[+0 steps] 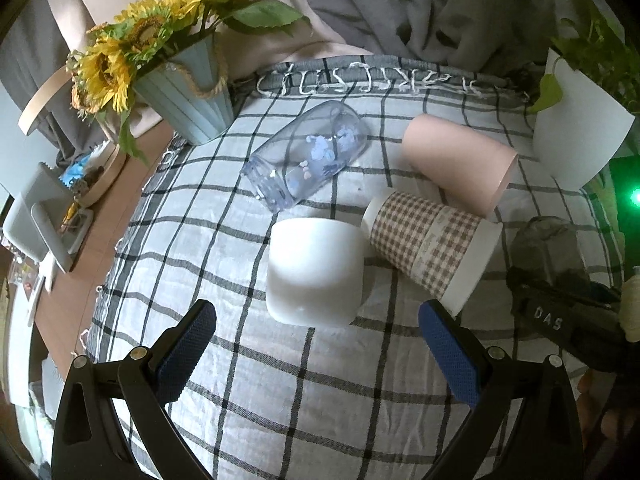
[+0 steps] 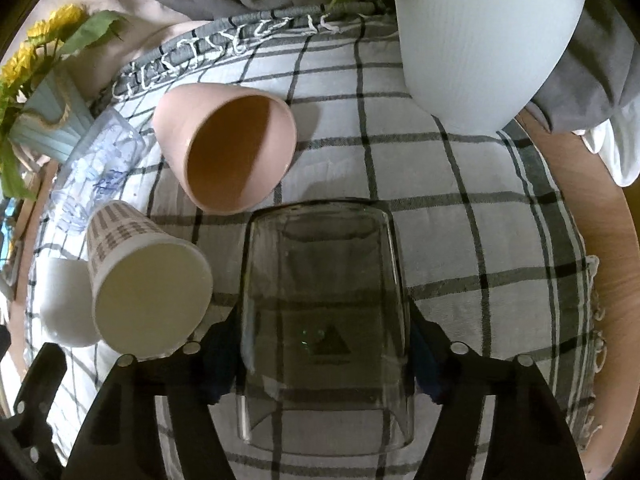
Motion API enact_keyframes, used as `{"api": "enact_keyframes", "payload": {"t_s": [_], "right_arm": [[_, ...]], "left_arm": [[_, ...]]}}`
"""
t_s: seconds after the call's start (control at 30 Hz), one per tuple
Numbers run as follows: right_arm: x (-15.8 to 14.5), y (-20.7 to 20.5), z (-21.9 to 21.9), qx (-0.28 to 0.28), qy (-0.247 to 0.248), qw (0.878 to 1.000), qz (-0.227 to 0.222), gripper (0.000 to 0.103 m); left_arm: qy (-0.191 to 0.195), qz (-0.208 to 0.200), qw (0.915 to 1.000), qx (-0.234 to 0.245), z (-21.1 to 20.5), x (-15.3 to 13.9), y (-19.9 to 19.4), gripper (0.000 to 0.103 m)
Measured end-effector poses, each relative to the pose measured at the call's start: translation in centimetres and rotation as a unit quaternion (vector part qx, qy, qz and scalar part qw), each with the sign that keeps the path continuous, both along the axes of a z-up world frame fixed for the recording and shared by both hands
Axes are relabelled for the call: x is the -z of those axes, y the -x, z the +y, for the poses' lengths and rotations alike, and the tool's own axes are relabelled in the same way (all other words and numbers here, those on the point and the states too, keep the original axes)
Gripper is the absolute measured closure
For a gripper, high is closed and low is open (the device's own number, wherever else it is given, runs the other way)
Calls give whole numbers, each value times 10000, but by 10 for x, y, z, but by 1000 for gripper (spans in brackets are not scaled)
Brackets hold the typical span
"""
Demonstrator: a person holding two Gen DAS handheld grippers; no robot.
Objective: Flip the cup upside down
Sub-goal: 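Move the right tool to the clear glass cup and close around it, then lift the clear glass cup with the right tool and turn it rim-down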
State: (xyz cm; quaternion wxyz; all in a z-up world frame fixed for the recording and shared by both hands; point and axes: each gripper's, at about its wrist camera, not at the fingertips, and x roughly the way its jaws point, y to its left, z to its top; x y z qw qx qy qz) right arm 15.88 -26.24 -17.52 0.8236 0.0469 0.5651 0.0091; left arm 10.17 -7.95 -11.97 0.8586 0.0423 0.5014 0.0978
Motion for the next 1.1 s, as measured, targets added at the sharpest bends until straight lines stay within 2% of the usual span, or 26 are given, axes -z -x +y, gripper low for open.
{"api": "enact_keyframes", "payload": {"t_s": [0.4,0.7,1.1], "right_arm": [[-7,12,0,261,-110,9996,-7,35],[-36,59,23,543,-89,9984,-138,35],[-58,119,76,794,-175,9964,-229,35]], "left_arm": [[131,-70,9998,153,13,-6,7,0],[423,-126,9978,499,45,-16,24,0],[514,-56,9952,828,98,-17,48,0]]}}
